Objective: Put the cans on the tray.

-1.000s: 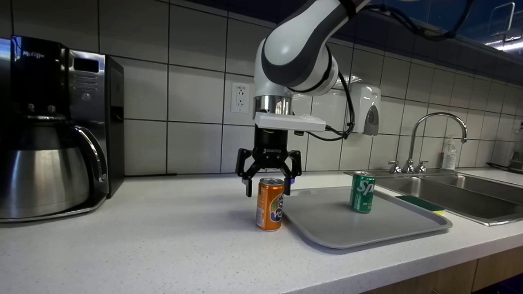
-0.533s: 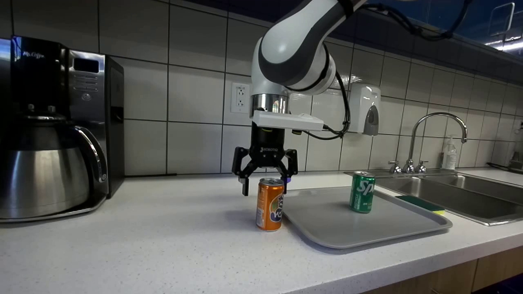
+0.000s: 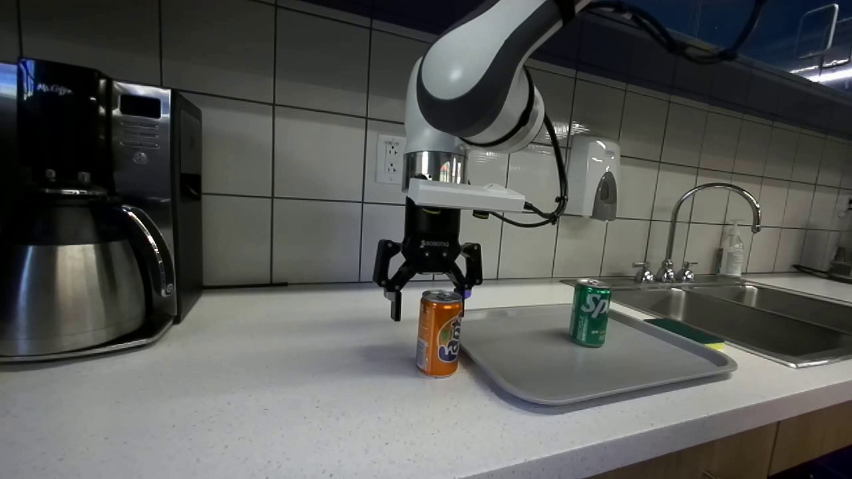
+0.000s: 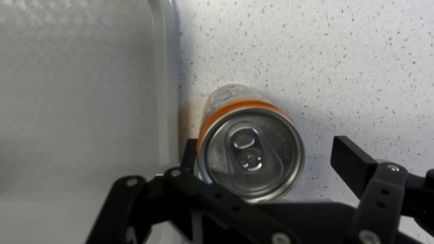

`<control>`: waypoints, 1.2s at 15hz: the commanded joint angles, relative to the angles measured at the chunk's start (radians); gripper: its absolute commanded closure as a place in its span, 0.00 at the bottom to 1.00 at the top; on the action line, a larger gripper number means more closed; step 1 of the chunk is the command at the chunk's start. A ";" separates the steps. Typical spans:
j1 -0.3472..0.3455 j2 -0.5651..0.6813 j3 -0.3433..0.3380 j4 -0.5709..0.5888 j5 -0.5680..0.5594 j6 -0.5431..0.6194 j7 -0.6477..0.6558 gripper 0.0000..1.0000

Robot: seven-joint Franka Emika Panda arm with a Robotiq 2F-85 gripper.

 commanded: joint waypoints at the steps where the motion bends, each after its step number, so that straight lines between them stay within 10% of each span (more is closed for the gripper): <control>1: 0.005 -0.020 0.000 0.005 0.009 -0.046 -0.017 0.00; 18: 0.005 -0.047 0.000 -0.021 0.013 -0.095 0.000 0.00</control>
